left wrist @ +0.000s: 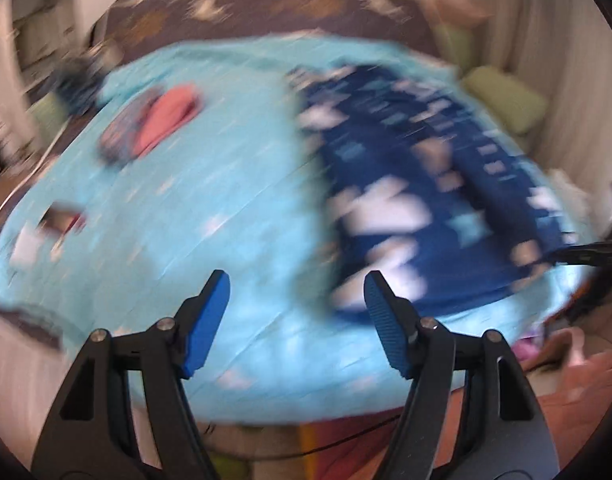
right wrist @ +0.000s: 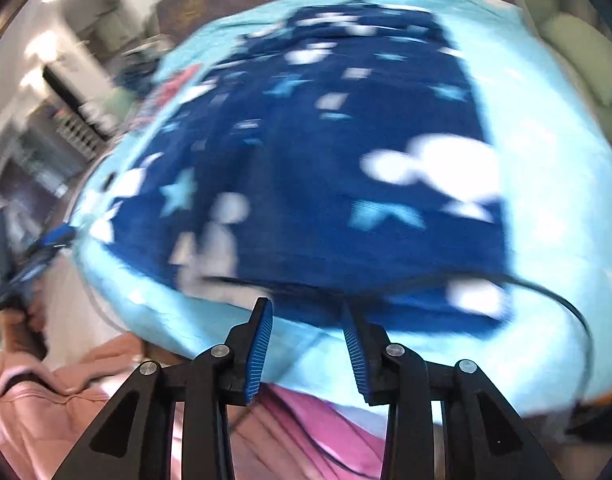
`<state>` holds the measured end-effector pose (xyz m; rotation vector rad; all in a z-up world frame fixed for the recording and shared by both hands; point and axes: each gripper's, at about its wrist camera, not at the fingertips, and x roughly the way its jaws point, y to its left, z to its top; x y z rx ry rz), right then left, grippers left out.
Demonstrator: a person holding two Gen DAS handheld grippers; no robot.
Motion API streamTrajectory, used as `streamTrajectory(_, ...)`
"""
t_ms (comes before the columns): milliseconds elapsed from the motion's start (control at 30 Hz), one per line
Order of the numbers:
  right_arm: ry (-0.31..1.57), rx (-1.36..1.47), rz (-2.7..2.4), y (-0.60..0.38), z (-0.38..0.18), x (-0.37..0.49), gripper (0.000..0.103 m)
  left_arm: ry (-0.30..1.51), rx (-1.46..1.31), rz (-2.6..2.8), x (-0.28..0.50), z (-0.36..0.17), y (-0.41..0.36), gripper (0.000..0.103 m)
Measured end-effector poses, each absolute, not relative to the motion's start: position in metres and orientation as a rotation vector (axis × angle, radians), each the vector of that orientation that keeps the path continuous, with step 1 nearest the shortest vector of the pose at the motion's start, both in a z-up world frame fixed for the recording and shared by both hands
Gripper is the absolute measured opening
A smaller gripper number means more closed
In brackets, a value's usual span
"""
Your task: Fold small clothes
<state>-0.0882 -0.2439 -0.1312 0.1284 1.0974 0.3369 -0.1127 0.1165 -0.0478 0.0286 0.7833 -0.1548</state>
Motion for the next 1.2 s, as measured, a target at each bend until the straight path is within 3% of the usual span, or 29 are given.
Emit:
streamTrajectory(200, 0.986, 0.162, 0.31, -0.264, -0.116, -0.105, 0.038, 0.793, 0.16, -0.484, -0.085, -0.06, 0.019, 0.071)
streamTrajectory(433, 0.9, 0.075, 0.493, -0.208, -0.118, -0.113, 0.038, 0.768, 0.355, -0.714, -0.088, -0.085, -0.067, 0.071)
streamTrajectory(467, 0.906, 0.048, 0.493, -0.2, -0.121, -0.111, 0.038, 0.773, 0.37, -0.713, -0.087, -0.089, -0.073, 0.067)
streamTrajectory(500, 0.913, 0.014, 0.488, -0.195, -0.126, -0.11, 0.038, 0.789, 0.379, -0.713, -0.083, -0.095, -0.077, 0.05)
streamTrajectory(567, 0.922, -0.029, 0.487, -0.189, -0.132, -0.108, 0.038, 0.851, 0.345, -0.754, -0.077, -0.101, -0.079, 0.03)
streamTrajectory(667, 0.9, -0.079, 0.491, -0.185, -0.134, -0.11, 0.038, 0.845, 0.27, -0.749, -0.073, -0.094, -0.066, 0.02)
streamTrajectory(867, 0.776, -0.323, 0.53, -0.149, -0.134, -0.115, 0.047, 0.796, 0.133, -0.697, -0.061, -0.064, -0.028, 0.019)
streamTrajectory(1033, 0.745, -0.516, 0.545, -0.114, -0.152, -0.106, 0.048, 0.79, 0.069, -0.686, -0.056, -0.058, -0.014, 0.019)
streamTrajectory(1067, 0.748, -0.533, 0.54, -0.11, -0.157, -0.102, 0.047, 0.791, 0.058, -0.695, -0.056, -0.057, -0.014, 0.019)
streamTrajectory(1133, 0.756, -0.506, 0.547, -0.111, -0.16, -0.096, 0.018, 0.784, 0.05, -0.716, -0.058, -0.054, -0.015, 0.019)
streamTrajectory(1200, 0.767, -0.397, 0.574, -0.119, -0.152, -0.087, 0.014, 0.778, 0.045, -0.745, -0.06, -0.051, -0.019, 0.019)
